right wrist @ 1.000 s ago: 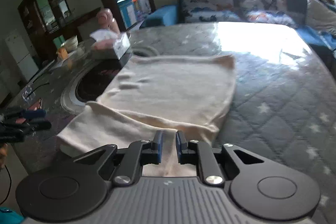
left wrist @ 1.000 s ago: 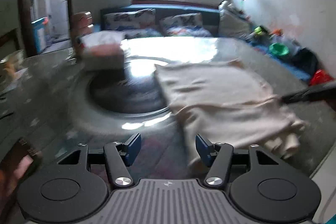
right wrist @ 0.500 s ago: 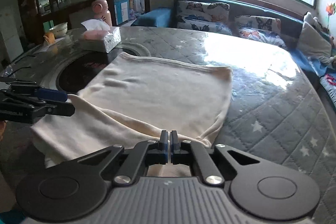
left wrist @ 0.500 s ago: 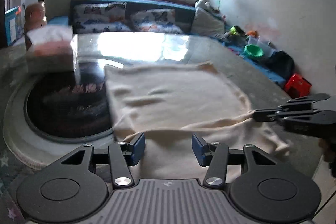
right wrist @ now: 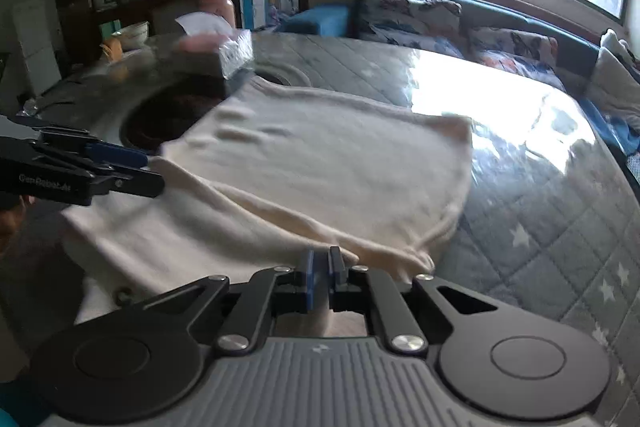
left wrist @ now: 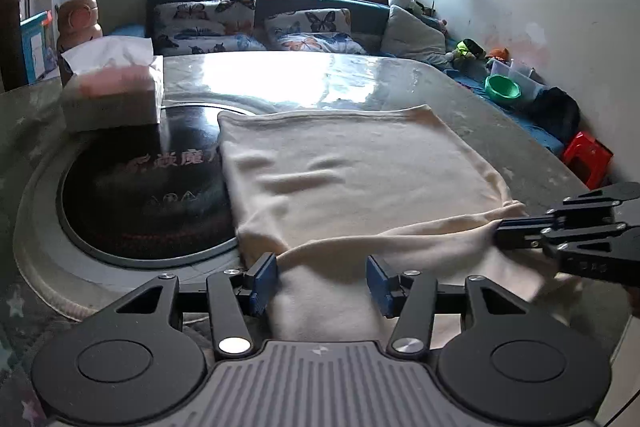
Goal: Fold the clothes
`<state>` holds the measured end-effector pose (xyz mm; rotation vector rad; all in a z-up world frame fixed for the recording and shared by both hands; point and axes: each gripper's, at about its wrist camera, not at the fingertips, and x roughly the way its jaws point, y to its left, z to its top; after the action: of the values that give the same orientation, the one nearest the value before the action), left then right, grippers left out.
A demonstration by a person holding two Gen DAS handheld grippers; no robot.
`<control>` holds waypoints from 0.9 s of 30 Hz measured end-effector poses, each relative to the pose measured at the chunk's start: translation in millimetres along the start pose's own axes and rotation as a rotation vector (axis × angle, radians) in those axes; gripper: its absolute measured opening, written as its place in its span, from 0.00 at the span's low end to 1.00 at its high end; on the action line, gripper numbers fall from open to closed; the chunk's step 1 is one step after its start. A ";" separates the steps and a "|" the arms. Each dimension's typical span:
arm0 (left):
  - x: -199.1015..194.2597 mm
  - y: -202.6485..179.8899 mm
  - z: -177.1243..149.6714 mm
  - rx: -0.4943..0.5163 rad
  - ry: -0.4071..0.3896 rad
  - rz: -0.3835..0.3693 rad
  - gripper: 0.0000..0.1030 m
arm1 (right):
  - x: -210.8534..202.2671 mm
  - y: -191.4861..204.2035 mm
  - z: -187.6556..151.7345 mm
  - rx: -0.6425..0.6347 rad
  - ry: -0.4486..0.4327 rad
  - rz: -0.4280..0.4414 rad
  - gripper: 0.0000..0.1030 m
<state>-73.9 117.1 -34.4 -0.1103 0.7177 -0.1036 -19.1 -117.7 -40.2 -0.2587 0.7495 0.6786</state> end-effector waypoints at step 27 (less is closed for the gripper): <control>-42.9 -92.4 -69.4 0.448 0.037 -0.135 0.18 | -77.7 28.8 -37.5 -0.277 0.012 0.014 0.50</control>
<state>-157.1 26.9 -45.9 0.2727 0.7087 -0.3932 -99.6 -149.3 -12.0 -0.5114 0.6684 0.7957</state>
